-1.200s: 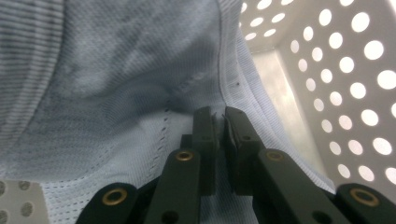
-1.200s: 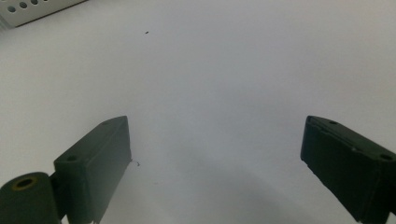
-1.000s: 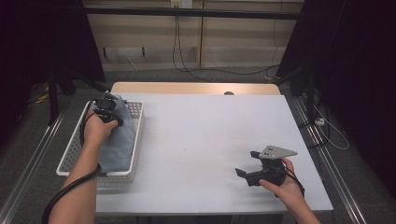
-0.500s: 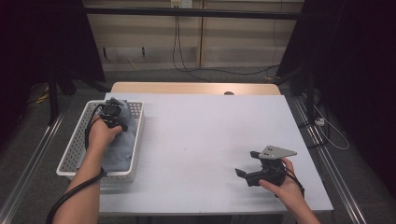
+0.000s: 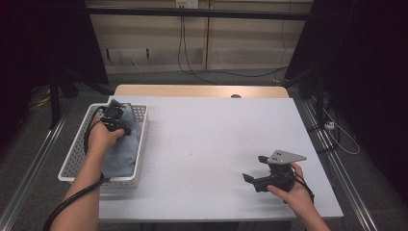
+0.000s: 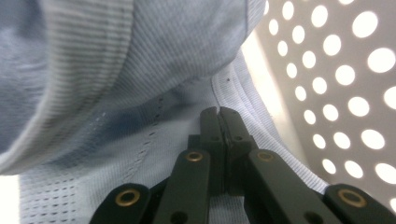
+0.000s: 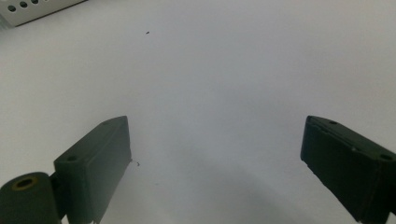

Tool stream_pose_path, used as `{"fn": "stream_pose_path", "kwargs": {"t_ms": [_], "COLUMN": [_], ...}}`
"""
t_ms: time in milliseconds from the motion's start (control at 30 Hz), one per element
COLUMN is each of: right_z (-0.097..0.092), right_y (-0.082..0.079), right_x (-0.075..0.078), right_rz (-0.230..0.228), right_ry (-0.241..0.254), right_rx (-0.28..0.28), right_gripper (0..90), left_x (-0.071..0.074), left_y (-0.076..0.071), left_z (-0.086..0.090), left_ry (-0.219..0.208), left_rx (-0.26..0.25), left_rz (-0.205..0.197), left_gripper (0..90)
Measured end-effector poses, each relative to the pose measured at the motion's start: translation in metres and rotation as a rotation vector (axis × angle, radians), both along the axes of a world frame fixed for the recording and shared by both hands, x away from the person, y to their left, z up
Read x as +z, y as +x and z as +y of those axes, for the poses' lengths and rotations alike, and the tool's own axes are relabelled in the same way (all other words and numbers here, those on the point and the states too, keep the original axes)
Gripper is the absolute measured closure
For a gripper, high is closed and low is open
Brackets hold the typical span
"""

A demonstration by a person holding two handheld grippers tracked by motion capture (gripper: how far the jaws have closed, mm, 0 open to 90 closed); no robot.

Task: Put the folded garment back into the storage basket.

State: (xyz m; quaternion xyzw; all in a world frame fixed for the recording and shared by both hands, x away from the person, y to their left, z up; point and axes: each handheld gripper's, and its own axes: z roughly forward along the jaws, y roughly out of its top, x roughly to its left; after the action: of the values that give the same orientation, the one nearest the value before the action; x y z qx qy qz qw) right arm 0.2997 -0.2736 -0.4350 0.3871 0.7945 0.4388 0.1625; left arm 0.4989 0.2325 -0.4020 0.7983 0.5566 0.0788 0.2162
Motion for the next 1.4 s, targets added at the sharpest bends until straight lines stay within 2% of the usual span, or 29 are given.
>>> {"fn": "stream_pose_path", "kwargs": {"t_ms": [33, 167, 267, 433, 567, 667, 967, 1100, 1200, 1233, 1400], "right_z": [0.0, 0.001, 0.001, 0.001, 0.0, 0.0, 0.003, 0.005, 0.005, 0.005, 0.003], "right_y": [0.0, 0.0, 0.001, 0.0, 0.001, 0.001, 0.003, 0.004, 0.004, 0.003, 0.004], "right_x": [0.0, 0.0, 0.0, 0.0, -0.001, -0.001, -0.004, -0.005, -0.006, -0.006, -0.005], "right_rz": [0.001, 0.001, 0.0, 0.002, 0.003, 0.004, 0.013, 0.019, 0.019, 0.02, 0.019], "right_ry": [0.0, 0.001, 0.001, 0.002, 0.001, 0.005, 0.0, 0.003, 0.001, 0.0, 0.004], "right_rx": [-0.001, 0.001, 0.003, 0.001, 0.003, 0.003, 0.01, 0.014, 0.015, 0.014, 0.008], "right_gripper": [8.4, 8.4, 8.4, 8.4, 8.4, 8.4, 8.4, 8.4, 8.4, 8.4, 8.4], "left_x": [0.005, 0.01, 0.014, 0.028, 0.033, 0.034, 0.017, 0.005, 0.0, -0.005, -0.014], "left_y": [0.0, 0.001, 0.001, 0.005, 0.01, 0.014, 0.025, 0.03, 0.031, 0.032, 0.03], "left_z": [0.002, 0.007, 0.008, 0.01, 0.011, 0.013, 0.007, 0.003, 0.002, 0.002, 0.001], "left_ry": [0.006, 0.007, -0.002, 0.02, 0.036, 0.023, 0.04, 0.053, 0.048, 0.045, 0.047], "left_rx": [0.017, 0.029, 0.04, 0.056, 0.069, 0.093, 0.099, 0.085, 0.095, 0.092, 0.086], "left_rz": [-0.008, -0.031, -0.032, -0.064, -0.095, -0.116, -0.123, -0.104, -0.107, -0.095, -0.078], "left_gripper": [90.0, 90.0, 90.0, 90.0, 90.0, 90.0, 90.0, 90.0, 90.0, 90.0, 90.0]}}
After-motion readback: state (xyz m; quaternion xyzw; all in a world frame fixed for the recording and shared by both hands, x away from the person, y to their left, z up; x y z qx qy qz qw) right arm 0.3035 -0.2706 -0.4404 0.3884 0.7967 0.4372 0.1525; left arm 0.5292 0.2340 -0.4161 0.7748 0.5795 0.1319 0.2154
